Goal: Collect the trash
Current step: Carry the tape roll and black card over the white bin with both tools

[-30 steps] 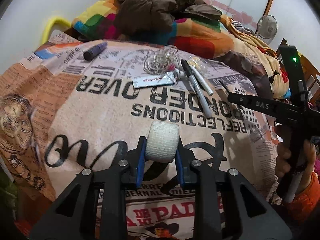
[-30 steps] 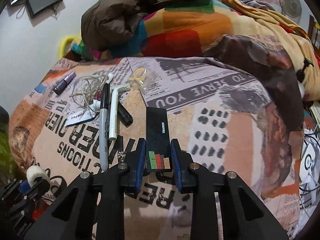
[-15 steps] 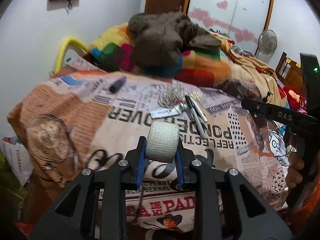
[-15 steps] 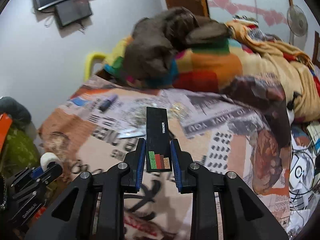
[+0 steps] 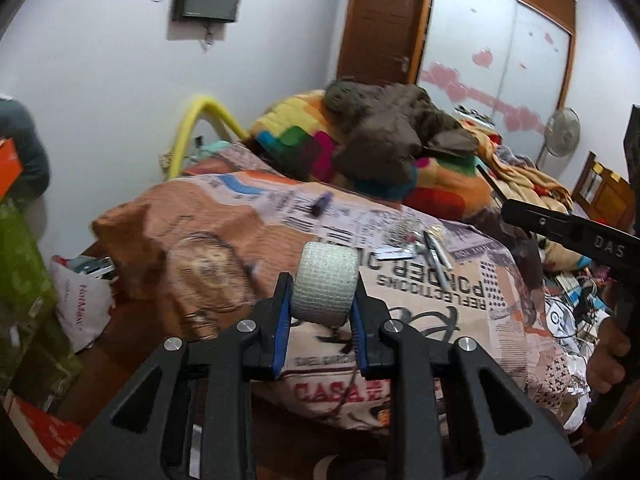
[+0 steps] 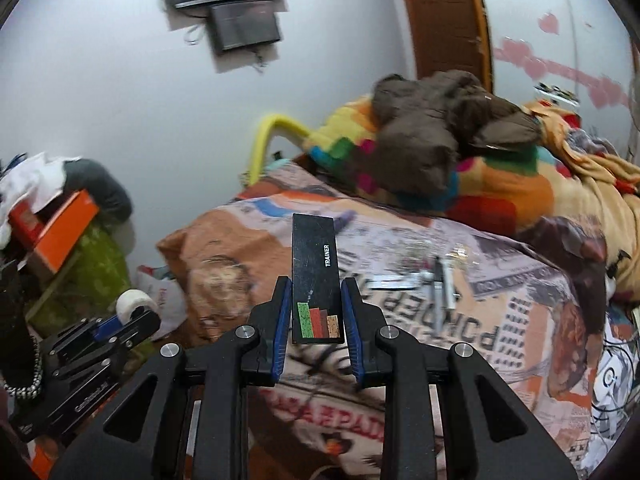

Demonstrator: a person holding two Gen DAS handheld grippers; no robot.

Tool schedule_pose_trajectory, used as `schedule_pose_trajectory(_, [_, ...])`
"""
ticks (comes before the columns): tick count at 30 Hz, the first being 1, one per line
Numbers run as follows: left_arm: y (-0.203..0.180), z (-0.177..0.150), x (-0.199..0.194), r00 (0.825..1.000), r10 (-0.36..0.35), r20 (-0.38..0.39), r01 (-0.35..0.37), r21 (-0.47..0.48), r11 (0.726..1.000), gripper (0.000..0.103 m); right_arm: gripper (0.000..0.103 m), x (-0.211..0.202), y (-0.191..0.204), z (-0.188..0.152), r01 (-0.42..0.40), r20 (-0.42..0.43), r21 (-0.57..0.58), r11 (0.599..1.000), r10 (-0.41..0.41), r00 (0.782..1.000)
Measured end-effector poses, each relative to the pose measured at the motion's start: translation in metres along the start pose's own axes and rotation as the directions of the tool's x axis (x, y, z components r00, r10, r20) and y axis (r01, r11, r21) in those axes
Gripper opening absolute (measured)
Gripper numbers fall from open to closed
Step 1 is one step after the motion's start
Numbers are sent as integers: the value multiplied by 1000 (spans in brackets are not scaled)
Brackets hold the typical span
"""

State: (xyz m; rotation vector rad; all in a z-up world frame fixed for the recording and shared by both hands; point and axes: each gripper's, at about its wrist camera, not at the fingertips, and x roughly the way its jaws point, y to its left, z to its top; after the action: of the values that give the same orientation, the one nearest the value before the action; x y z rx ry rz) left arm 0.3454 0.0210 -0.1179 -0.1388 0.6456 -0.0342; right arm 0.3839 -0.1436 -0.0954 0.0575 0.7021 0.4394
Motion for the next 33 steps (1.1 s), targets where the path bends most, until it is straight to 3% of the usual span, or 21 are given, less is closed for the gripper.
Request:
schedule_pose_trajectory(8, [63, -20, -49, 995, 97, 27, -95, -60, 994, 26, 23, 2, 77, -9, -122, -16, -93, 988, 121, 993])
schedule_pose_trajectory(17, [131, -62, -85, 975, 221, -13, -221, -139, 965, 26, 23, 29, 149, -32, -250, -105, -163, 954, 236, 966])
schedule_pose_trajectory(25, [184, -104, -93, 951, 294, -90, -307, -212, 928, 26, 23, 65, 196, -65, -328, -243, -188, 926, 280, 929])
schedule_pose_trajectory(33, [223, -162, -63, 929, 278, -243, -344, -291, 893, 26, 23, 108, 229, -111, -382, -412, -195, 903, 279, 868])
